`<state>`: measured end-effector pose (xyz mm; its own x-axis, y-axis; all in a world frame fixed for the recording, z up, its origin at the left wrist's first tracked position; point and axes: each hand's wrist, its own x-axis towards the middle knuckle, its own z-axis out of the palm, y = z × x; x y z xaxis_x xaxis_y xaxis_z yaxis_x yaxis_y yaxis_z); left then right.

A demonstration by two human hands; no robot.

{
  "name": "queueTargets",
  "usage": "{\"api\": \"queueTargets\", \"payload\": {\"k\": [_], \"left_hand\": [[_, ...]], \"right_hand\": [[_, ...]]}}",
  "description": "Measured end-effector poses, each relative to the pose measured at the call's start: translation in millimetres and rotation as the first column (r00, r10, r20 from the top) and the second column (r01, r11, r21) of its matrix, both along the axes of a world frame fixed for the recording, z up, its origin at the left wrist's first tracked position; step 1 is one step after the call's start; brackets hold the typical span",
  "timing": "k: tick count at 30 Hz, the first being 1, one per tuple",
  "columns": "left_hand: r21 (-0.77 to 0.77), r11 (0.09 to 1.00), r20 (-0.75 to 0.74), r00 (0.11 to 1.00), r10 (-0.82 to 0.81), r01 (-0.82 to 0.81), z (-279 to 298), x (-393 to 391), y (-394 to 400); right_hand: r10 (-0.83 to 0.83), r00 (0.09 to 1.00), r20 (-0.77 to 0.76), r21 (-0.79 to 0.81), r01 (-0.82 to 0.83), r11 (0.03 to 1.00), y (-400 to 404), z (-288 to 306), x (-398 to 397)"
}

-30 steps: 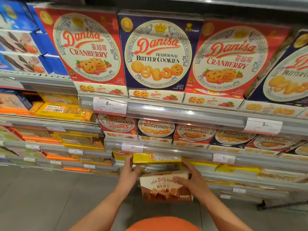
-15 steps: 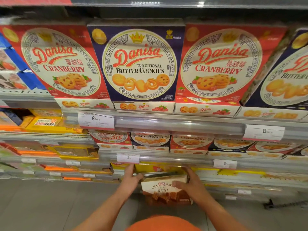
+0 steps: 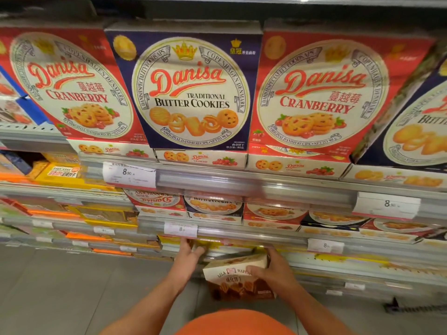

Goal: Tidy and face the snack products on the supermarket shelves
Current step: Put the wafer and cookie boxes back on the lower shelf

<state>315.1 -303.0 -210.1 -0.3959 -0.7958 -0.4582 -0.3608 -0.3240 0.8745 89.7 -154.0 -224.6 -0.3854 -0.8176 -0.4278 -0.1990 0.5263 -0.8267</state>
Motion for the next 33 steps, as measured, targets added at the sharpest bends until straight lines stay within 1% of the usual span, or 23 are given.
{"api": "queueTargets", "payload": {"k": [2,5,8,9,12,15,19,22,24,26,29,33], "left_hand": [[-0.014,1.0,0.022,1.0,-0.001,0.001,1,0,4],[-0.026,0.998,0.101,0.993,0.054,-0.051,-2,1,11],[-0.014,0.996,0.18,0.979,0.092,-0.091,-11,-1,26],[0.0,0.994,0.19,0.976,0.109,-0.111,-14,-2,33],[0.039,0.989,0.203,0.97,0.132,-0.143,-20,-8,56],[0.097,0.983,0.183,0.974,0.135,-0.154,-19,-15,81],[0.203,0.966,0.075,0.986,0.148,-0.16,-12,-23,111],[0.172,0.981,0.045,0.995,0.085,-0.091,-13,-19,130],[0.151,0.983,0.057,0.993,0.1,-0.107,-16,-15,141],[0.132,0.986,0.081,0.993,0.09,-0.1,-19,-15,149],[0.104,0.992,0.095,0.993,0.067,-0.077,-18,-18,162],[0.008,0.997,0.087,0.993,0.081,-0.082,-7,-31,186]], "right_hand": [[0.031,0.999,-0.013,-0.001,-0.031,1.0,1,1,-3],[0.049,0.998,-0.045,-0.019,-0.05,0.999,7,1,-8],[0.021,0.996,-0.087,-0.028,-0.024,0.999,21,-4,-21],[0.002,0.997,-0.077,-0.036,-0.005,0.999,28,-6,-26],[-0.096,0.995,0.038,-0.066,0.099,0.993,48,-15,-36],[-0.195,0.97,0.142,-0.066,0.206,0.976,66,-23,-42],[-0.264,0.933,0.243,-0.042,0.282,0.958,87,-26,-43],[-0.3,0.908,0.292,-0.019,0.32,0.947,106,-26,-38],[-0.327,0.893,0.309,-0.007,0.346,0.938,117,-24,-34],[-0.379,0.883,0.277,-0.01,0.397,0.918,123,-20,-28],[-0.445,0.885,0.133,-0.004,0.45,0.893,137,-12,-24],[-0.422,0.906,-0.019,-0.076,0.42,0.904,173,8,-23]]}}
